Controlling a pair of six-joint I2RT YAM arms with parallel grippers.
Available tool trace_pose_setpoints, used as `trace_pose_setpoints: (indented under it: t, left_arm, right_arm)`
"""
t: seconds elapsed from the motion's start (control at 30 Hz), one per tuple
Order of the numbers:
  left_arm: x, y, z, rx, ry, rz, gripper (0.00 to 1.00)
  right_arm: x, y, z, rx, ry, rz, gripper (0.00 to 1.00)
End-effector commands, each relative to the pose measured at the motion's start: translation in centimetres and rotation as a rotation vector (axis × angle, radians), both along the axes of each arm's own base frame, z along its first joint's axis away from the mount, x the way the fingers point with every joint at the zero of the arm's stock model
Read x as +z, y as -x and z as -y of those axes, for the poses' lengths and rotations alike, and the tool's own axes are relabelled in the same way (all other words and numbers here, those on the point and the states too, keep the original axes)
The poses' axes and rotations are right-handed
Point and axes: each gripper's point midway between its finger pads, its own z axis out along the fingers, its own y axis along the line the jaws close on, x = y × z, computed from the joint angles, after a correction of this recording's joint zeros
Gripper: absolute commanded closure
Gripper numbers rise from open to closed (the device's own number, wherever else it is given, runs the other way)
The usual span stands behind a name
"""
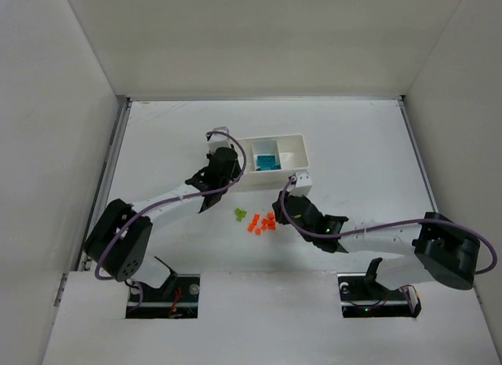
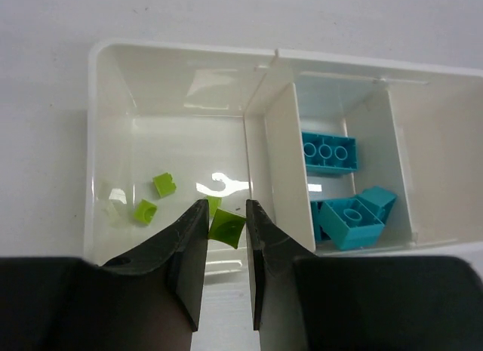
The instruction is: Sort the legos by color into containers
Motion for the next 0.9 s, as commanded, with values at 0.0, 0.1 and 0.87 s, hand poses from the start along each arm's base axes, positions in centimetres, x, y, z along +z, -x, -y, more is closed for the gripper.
trace_pose_setpoints:
  t: [0.0,0.1,0.87]
  left_arm:
    - [2.6,-2.0,0.7,0.003,0.032,0.066,0.84]
    - [2.5,-3.0,0.7,0.021,0.027,0.065,0.83]
    - [0.8,0.8,0.3,-0.016,-0.021,0.044,0.58]
  right_arm:
    - [0.2,1.7,-0.5,-0.007,-0.044,-0.01,0.66]
    - [-1.4,3.4,-0.7,0.021,0.005,-0.039,0.61]
    - [-5.2,4.7,-1.5,0.022,0.092,-0.084,0.46]
